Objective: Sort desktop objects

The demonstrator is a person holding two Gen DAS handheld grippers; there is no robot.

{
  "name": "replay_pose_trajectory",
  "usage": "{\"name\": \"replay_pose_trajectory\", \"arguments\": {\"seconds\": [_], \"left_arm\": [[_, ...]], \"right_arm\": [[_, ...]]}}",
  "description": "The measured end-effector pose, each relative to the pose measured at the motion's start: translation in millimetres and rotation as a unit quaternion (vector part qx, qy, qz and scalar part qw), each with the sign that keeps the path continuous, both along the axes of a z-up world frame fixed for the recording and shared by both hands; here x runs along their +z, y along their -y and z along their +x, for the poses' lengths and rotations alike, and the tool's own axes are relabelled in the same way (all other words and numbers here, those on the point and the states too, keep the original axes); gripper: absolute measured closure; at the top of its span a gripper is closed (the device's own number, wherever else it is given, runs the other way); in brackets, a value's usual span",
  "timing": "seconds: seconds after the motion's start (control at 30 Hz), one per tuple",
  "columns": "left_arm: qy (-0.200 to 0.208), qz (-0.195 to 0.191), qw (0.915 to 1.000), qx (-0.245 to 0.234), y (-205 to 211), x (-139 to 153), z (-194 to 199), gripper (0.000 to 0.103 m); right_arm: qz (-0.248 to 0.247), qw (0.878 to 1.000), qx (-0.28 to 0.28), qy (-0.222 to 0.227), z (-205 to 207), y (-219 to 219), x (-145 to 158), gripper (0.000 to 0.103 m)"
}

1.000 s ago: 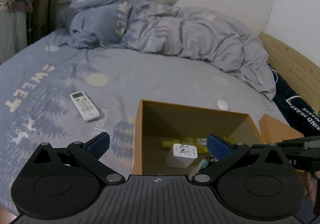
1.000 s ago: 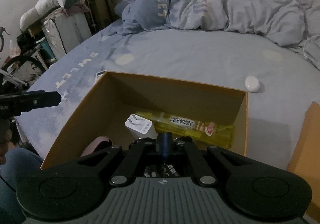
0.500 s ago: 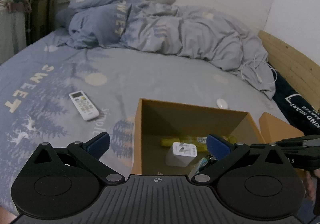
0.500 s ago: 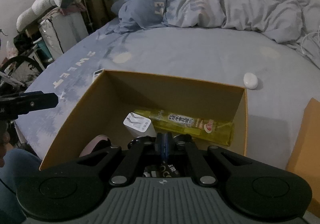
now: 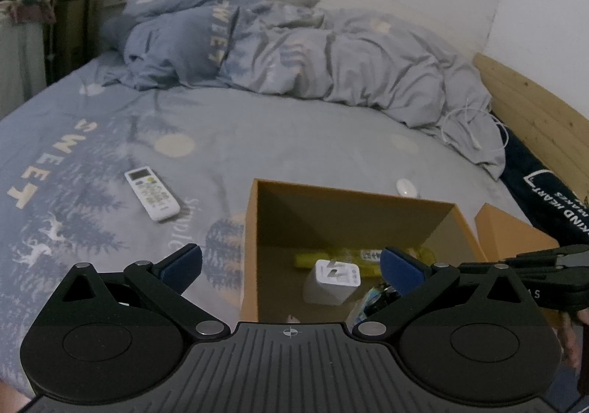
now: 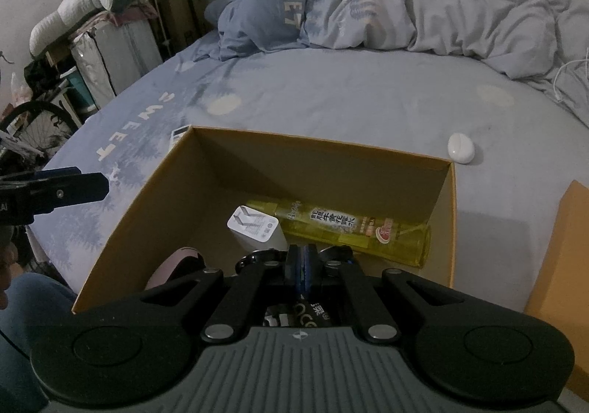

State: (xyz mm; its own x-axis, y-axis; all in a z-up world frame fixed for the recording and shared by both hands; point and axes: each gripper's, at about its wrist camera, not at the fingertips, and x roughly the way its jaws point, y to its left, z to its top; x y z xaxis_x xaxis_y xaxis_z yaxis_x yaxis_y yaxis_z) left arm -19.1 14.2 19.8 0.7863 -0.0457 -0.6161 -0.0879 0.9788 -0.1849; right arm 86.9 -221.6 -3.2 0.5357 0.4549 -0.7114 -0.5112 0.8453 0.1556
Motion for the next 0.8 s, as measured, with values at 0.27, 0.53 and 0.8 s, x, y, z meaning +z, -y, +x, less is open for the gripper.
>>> {"name": "replay_pose_trajectory", "arguments": {"seconds": [0.27,0.53,0.8], "left_arm": [[0.001,-0.001,1.0,-0.001,-1,0,-1,0.0],[0.002,-0.003,1.0,-0.004,-4,-1,0,0.0],[0.012,0.002,0.9999,-0.012,-10,6,0,0.0]], "right_arm": [[-0.002,1.0,0.0,0.0,-1,-2,0,0.102],[-0.002,1.0,-0.003,0.004,-1,-1,2,0.101],[0.012,1.0,-0.011,0.01,1,3,10,0.088]]}}
